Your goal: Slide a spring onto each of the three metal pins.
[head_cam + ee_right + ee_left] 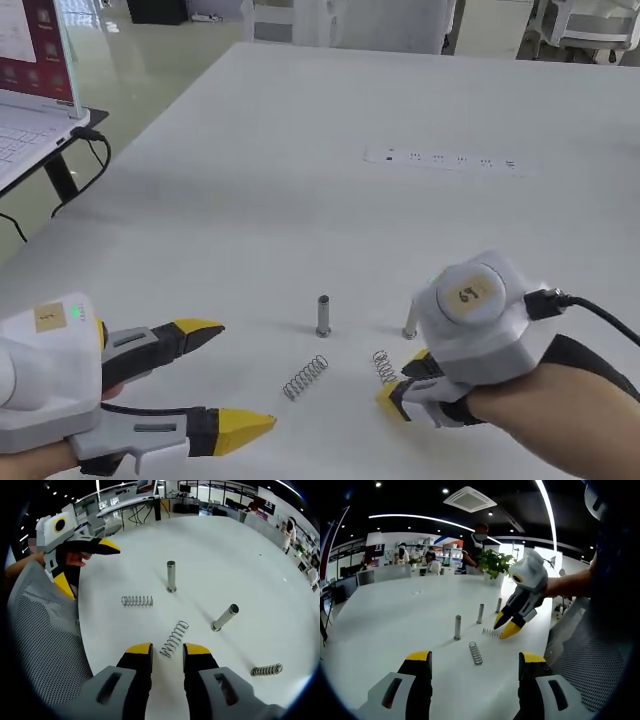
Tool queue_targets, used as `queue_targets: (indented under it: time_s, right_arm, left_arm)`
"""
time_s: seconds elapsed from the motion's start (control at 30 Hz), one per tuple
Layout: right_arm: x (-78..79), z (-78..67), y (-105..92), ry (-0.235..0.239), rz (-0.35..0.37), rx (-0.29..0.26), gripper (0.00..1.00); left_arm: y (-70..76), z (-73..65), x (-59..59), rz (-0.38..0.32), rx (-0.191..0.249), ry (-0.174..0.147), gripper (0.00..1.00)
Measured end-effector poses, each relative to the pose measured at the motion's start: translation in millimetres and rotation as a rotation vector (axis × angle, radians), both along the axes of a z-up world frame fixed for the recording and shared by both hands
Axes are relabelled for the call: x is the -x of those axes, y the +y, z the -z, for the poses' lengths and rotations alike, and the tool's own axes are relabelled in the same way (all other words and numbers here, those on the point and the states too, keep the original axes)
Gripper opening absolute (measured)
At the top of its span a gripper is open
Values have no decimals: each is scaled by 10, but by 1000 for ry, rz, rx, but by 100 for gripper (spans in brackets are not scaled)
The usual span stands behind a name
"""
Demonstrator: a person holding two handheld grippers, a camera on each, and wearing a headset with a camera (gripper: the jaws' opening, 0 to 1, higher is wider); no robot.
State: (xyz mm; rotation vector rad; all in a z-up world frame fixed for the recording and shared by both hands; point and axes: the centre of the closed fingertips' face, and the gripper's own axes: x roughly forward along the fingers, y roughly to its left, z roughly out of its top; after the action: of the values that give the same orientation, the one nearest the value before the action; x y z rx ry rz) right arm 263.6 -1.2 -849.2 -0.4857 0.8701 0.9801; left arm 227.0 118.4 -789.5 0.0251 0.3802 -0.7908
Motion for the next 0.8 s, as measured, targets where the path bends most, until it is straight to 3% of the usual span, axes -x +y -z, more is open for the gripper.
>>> queue_targets:
  time_s: [0.4,0.8]
  right_arm:
    - [-34,93,-92,-30,-4,58,18]
    - [-116,80,-257,-29,40,58,15]
  left_arm:
    - [10,6,-7,2,9,0,66]
    - [-11,-13,-6,15,11,-8,65]
